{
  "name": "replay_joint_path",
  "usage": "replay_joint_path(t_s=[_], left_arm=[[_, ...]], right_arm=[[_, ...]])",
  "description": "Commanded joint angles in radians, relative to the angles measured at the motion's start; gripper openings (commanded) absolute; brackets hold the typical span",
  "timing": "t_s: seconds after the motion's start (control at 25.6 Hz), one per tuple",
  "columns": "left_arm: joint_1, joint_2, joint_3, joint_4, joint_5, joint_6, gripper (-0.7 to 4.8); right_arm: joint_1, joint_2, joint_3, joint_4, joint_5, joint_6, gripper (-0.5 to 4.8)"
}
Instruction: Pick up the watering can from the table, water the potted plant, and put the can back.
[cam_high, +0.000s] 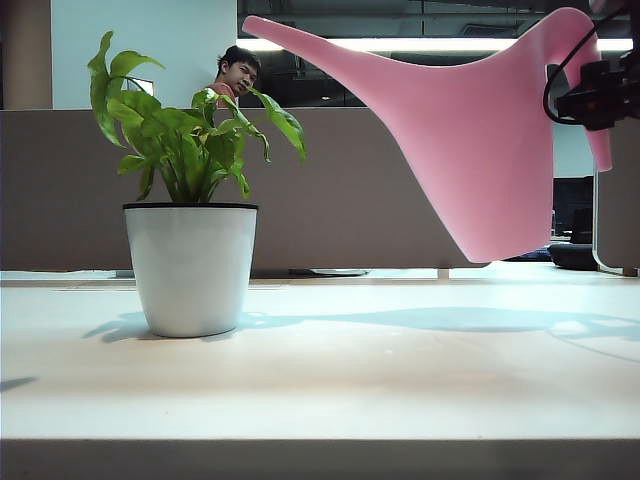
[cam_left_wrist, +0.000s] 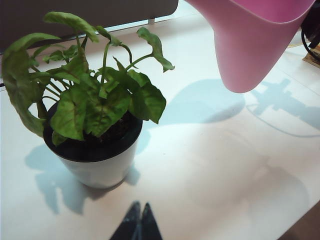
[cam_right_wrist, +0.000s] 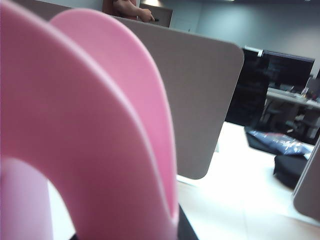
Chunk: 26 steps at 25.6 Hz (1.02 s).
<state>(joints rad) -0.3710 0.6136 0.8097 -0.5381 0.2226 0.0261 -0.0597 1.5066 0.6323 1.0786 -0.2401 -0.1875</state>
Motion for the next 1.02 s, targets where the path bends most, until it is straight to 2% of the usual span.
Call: replay_joint_path(t_s=[0.04,0.31,1.02], left_arm=[[0.001,-0.002,0.002,-0.007,-0.002,0.001,-0.05],[0.001,-0.002,0.002,-0.034,-0.002,0.002,-0.05],[0.001,-0.002,0.002,-0.053,-0.002,0.001,-0.05]], right_arm=[[0.002,-0.022,0.008,0.048,0.002,-0.032,0.8],[0.034,-0.023,0.008,0.041,0.002,-0.166,0.8],[0.064,-0.131,0.008,-0.005,0.044,-0.335,0.8]])
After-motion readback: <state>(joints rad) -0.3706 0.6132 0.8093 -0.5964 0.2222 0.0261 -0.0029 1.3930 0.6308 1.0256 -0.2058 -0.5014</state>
